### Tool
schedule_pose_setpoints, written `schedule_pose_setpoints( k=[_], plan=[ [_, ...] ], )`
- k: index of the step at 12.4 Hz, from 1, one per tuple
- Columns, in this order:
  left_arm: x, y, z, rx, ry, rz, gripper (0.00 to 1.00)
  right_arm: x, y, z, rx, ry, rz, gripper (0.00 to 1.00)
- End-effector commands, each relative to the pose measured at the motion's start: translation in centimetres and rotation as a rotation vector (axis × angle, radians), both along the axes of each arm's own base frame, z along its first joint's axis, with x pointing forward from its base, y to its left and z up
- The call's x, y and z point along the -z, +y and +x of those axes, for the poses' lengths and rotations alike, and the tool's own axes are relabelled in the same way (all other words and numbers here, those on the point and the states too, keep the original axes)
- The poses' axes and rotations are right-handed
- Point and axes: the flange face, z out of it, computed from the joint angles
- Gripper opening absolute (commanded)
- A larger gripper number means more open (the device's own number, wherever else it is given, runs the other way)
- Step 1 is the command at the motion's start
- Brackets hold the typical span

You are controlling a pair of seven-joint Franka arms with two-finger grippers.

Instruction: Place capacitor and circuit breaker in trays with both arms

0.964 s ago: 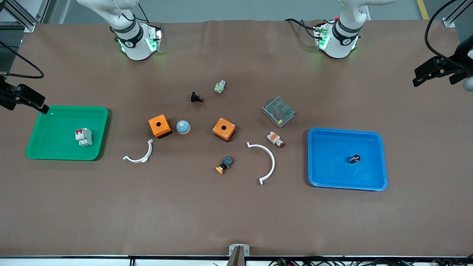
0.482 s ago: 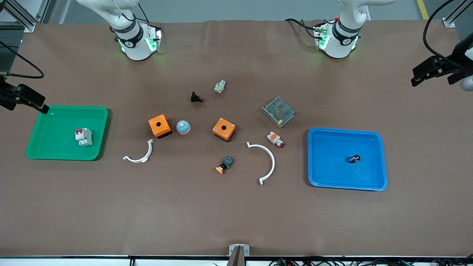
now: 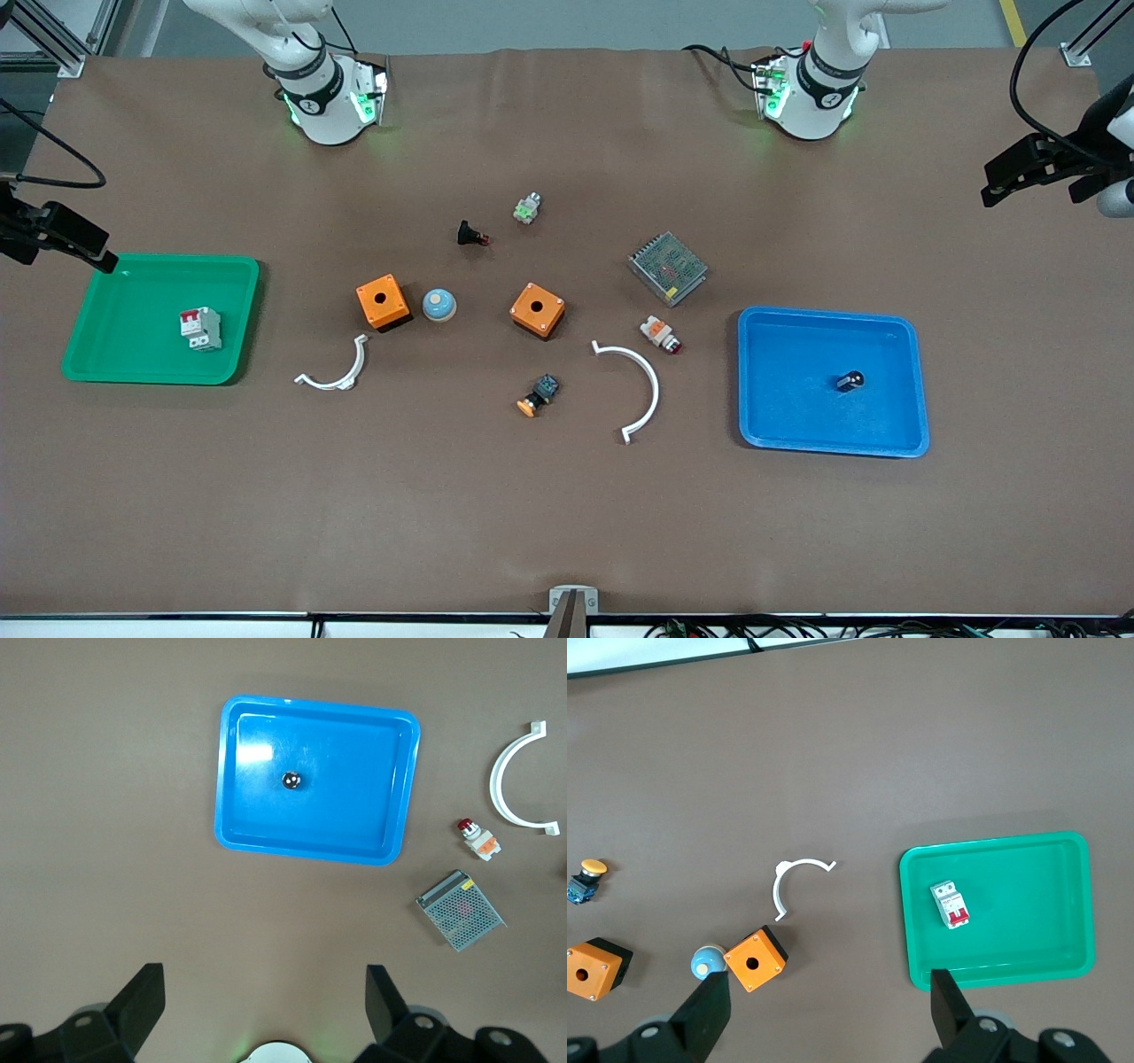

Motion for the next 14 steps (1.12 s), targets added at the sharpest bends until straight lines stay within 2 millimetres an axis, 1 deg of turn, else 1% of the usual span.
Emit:
schedule_pose_setpoints(
  k=[1,5,8,14],
  plan=[
    [-0.5,-0.6,-0.4,0.021,-0.003,0.001,1.00,-0.3,-0.1,-0.1,0.006,-0.003,-0.010,1.00],
    [-0.3,-1.8,-0.5,0.036,0.000,0.002,1.00,-0.3,-0.1,-0.2,0.004,-0.004,-0.018,1.00],
    [-0.6,-1.5,-0.6,0.041,-0.006,-0.001,1.00,-0.4,0.0,-0.2,0.003,-0.006,-0.019,1.00],
    [-0.6,-1.7,-0.6,0.034,-0.005,0.000,1.00,-0.2,-0.2,-0.2,0.001,0.002,-0.023,1.00]
  ],
)
